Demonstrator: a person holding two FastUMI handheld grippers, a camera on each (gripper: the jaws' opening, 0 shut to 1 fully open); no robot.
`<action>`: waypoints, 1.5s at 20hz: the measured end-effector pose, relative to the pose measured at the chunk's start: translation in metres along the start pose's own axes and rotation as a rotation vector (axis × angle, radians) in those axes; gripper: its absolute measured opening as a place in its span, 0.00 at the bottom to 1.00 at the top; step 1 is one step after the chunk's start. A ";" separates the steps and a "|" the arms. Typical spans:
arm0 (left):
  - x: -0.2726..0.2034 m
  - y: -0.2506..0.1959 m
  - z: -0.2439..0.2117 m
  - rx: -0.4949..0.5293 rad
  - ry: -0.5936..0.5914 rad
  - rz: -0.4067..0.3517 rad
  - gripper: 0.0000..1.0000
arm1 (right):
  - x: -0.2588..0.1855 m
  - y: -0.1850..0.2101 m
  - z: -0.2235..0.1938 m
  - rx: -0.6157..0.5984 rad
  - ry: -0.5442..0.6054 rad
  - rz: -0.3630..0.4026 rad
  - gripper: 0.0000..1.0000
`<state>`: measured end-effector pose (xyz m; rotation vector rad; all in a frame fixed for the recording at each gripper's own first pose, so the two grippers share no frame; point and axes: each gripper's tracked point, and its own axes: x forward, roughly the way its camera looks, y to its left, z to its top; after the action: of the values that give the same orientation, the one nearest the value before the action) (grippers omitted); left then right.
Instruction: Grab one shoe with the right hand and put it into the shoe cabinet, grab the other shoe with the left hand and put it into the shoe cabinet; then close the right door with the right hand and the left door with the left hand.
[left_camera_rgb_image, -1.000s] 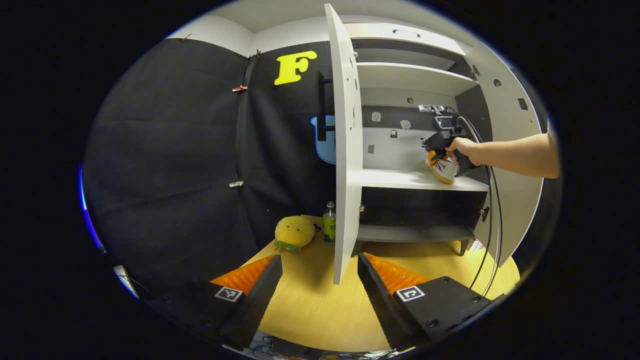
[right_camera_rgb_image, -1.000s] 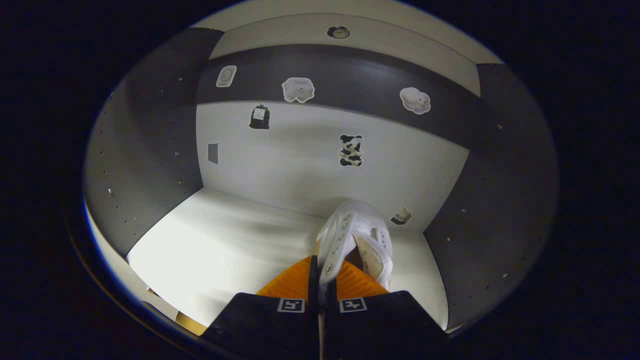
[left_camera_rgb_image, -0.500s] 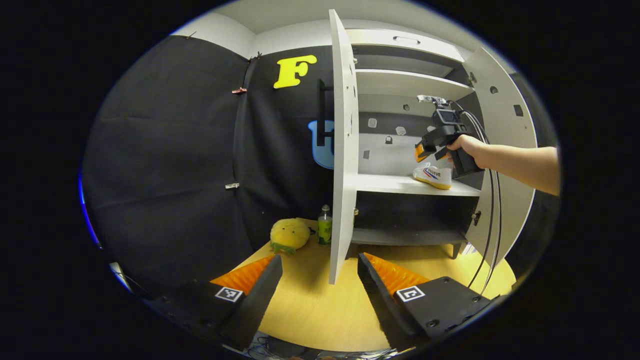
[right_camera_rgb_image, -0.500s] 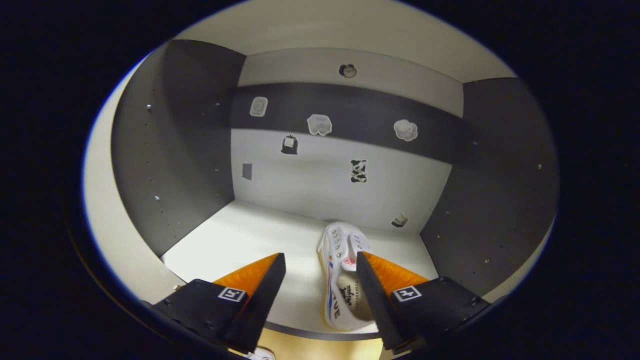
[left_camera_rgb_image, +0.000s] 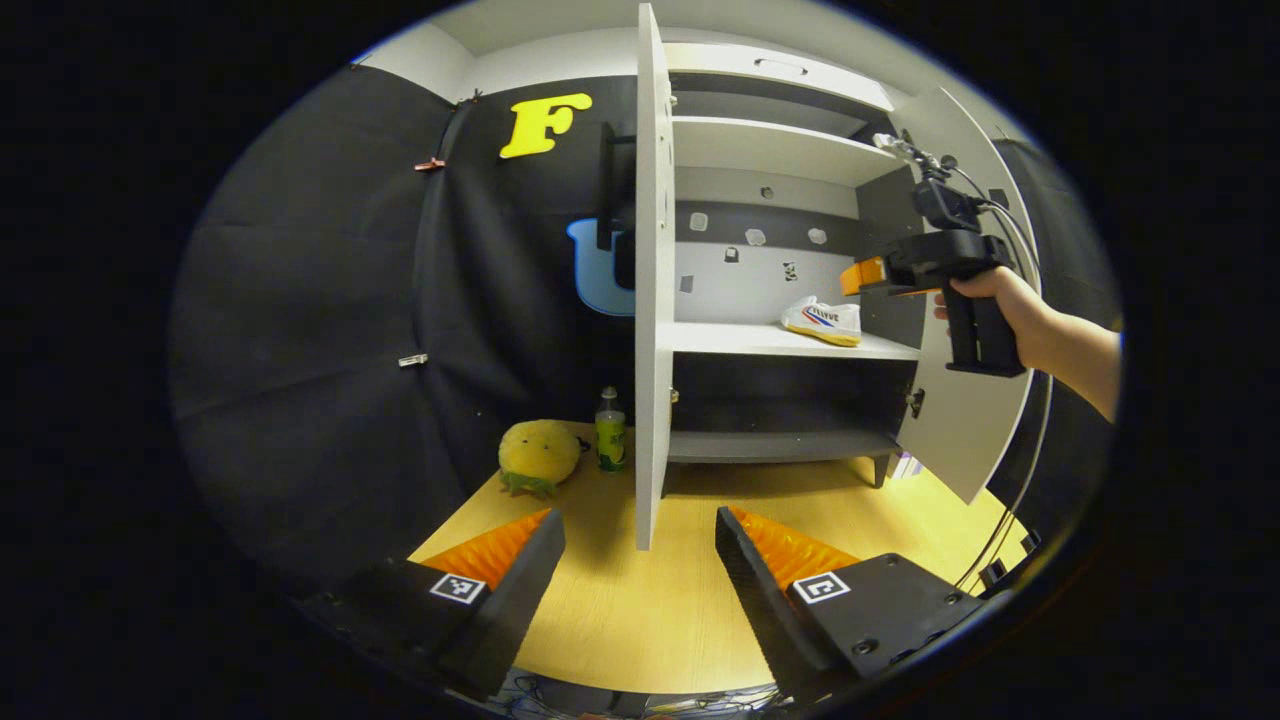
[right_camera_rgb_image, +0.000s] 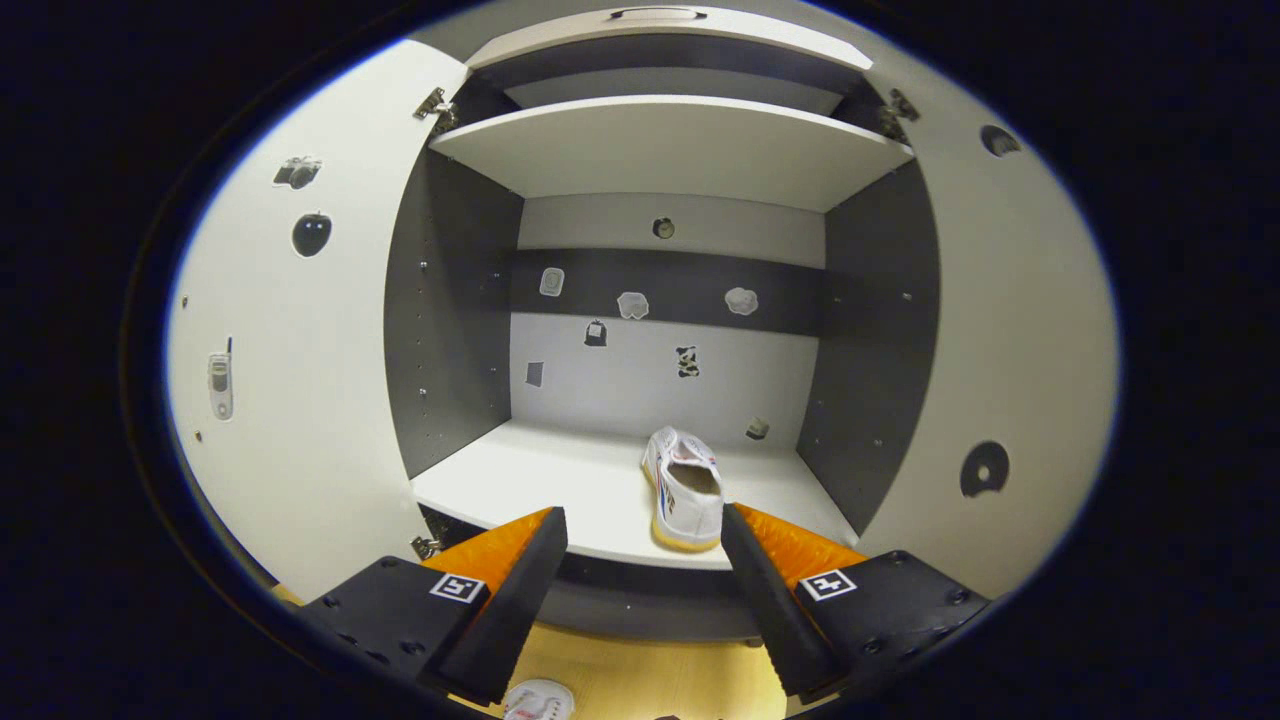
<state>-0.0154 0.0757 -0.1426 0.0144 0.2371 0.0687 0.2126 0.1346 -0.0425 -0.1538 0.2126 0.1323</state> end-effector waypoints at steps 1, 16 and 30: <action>0.003 -0.001 -0.006 0.007 0.010 -0.018 0.95 | -0.017 -0.005 -0.009 0.008 -0.003 -0.006 0.98; 0.074 -0.102 -0.143 -0.032 0.348 -0.340 0.96 | -0.194 -0.066 -0.201 0.057 0.298 -0.154 0.99; 0.170 -0.147 -0.214 0.096 0.529 -0.244 0.95 | -0.206 -0.080 -0.208 0.021 0.330 -0.070 0.99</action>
<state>0.1087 -0.0583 -0.3938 0.0627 0.7690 -0.1850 -0.0164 -0.0018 -0.1876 -0.1614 0.5370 0.0341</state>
